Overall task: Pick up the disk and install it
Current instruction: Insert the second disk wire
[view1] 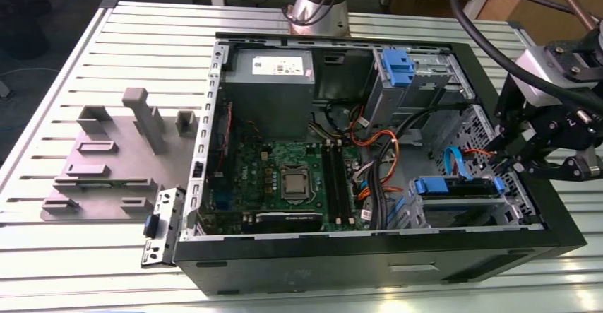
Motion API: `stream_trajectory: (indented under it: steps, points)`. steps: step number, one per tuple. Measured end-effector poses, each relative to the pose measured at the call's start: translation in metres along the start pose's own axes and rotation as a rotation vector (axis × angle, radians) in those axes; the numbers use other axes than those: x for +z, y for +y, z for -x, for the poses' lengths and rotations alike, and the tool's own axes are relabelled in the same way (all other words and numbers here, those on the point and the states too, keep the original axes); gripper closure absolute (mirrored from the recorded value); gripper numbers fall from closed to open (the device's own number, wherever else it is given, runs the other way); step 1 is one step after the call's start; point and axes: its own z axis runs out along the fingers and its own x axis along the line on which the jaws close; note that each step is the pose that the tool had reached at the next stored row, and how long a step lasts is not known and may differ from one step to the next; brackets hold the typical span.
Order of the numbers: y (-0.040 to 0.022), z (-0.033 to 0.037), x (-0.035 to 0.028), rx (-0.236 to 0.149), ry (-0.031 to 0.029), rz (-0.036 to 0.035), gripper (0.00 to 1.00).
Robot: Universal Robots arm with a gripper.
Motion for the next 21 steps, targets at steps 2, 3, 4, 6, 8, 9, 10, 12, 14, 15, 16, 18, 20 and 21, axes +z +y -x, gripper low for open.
stream_trajectory:
  steps: [2, 3, 4, 6, 8, 9, 10, 12, 14, 15, 16, 18, 20, 21]
  points:
    - [0.0000, 0.0000, 0.0001, -0.013, 0.0002, 0.0014, 0.63]
    - [0.0000, 0.0001, 0.0005, -0.015, 0.0004, 0.0017, 0.63]
    - [-0.0001, 0.0009, 0.0009, -0.017, 0.0007, 0.0019, 0.63]
    - [-0.0004, 0.0033, 0.0016, -0.018, 0.0008, 0.0021, 0.63]
    - [-0.0006, 0.0053, 0.0024, -0.018, 0.0007, 0.0021, 0.63]
    - [-0.0007, 0.0059, 0.0028, -0.018, 0.0007, 0.0021, 0.63]
    - [-0.0008, 0.0062, 0.0032, -0.018, 0.0007, 0.0021, 0.63]
    - [-0.0009, 0.0062, 0.0038, -0.018, 0.0009, 0.0021, 0.63]
    - [-0.0012, 0.0061, 0.0045, -0.018, 0.0011, 0.0022, 0.63]
    - [-0.0013, 0.0061, 0.0047, -0.018, 0.0013, 0.0022, 0.63]
    - [-0.0013, 0.0060, 0.0048, -0.018, 0.0015, 0.0022, 0.63]
    - [-0.0014, 0.0060, 0.0049, -0.018, 0.0019, 0.0022, 0.63]
    - [-0.0014, 0.0060, 0.0050, -0.018, 0.0019, 0.0022, 0.63]
    - [-0.0014, 0.0060, 0.0050, -0.018, 0.0020, 0.0022, 0.63]
